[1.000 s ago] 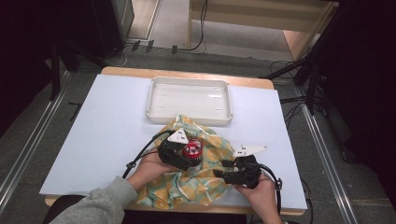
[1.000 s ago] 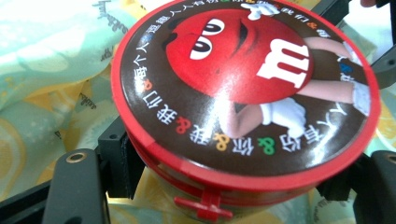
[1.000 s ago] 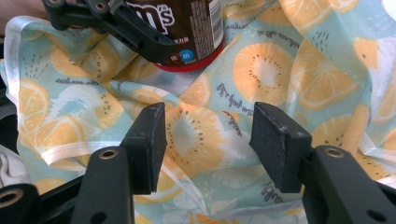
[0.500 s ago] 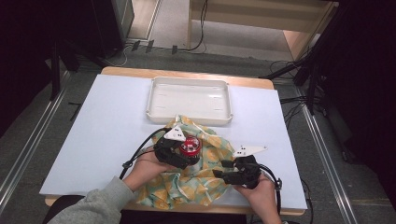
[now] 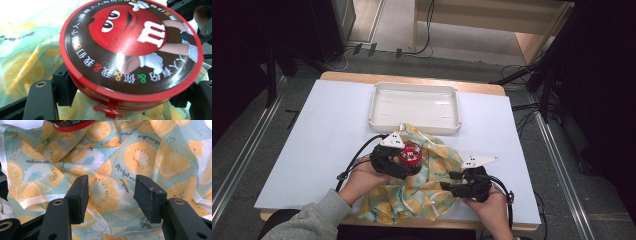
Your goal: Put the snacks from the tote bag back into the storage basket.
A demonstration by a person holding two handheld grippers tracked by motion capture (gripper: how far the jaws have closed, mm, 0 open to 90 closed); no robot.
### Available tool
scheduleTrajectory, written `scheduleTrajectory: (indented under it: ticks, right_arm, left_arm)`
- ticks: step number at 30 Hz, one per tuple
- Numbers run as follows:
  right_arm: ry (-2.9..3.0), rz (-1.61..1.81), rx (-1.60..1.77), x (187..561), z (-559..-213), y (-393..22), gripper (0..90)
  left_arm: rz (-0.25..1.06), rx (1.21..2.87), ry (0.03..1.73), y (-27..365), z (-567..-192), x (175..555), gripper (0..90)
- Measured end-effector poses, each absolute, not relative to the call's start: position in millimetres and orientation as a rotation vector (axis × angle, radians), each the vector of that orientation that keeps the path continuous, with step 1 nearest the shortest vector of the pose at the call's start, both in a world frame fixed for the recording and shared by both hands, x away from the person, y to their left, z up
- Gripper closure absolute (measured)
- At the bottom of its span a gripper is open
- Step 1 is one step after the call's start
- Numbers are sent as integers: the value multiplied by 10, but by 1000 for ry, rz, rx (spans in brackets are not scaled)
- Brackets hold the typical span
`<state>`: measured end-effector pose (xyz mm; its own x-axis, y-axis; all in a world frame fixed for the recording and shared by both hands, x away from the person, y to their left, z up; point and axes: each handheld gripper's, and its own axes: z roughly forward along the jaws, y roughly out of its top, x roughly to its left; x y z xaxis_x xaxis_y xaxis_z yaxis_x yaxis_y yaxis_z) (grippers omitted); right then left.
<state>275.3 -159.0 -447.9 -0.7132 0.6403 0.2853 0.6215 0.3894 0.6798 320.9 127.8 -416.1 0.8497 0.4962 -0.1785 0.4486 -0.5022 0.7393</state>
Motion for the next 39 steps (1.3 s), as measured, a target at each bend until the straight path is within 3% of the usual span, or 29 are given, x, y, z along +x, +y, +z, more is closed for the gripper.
scheduleTrajectory:
  ticks: [39]
  right_arm:
    - [2613, 1271, 1113, 2801, -4477, -1526, 455]
  left_arm:
    - [191, 2162, 814, 1725, -3977, 3270, 257]
